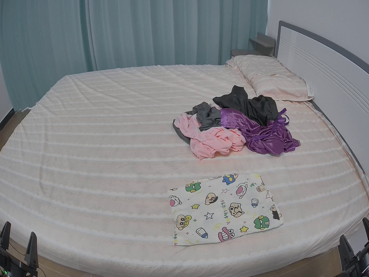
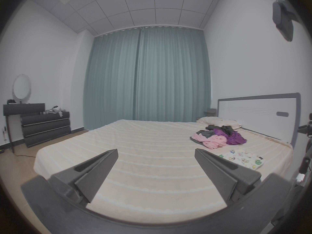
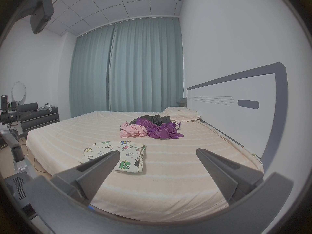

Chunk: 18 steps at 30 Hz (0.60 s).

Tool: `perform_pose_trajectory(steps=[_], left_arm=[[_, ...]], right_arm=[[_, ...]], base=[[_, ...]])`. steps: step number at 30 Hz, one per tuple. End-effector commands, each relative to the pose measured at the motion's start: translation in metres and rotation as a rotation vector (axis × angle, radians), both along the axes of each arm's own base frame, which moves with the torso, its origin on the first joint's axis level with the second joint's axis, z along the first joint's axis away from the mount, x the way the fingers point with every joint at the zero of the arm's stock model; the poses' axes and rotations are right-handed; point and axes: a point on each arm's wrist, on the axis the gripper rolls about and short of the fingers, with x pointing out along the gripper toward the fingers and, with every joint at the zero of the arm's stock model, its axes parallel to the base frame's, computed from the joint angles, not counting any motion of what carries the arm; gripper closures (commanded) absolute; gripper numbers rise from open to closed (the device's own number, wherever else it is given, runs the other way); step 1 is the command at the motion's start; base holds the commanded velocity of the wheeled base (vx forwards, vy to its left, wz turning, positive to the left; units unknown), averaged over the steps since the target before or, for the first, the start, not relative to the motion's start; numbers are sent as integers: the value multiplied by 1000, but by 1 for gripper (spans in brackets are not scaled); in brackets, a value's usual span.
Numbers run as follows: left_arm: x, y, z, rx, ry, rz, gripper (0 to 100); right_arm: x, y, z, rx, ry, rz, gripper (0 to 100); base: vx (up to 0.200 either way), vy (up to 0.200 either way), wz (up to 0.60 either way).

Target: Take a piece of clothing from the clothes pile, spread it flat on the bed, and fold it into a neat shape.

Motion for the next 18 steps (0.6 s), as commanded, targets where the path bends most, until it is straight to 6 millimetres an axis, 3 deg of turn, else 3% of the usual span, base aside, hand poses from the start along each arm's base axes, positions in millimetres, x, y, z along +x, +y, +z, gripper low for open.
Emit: perform_pose_trajectory(steps=[1,7,18], left_arm=[[1,-1,-5,-8,5,-57,0],[1,-3,-13,50,93,-130,0],[1,-3,-12,27,76,-123,0]], right_arm=[[0,0,-4,16,-3,-5,0],[0,0,-4,20,-3,-6,0],[0,0,-4,20,-3,-8,0]], base=[[0,0,0],[0,0,0],[0,0,0]])
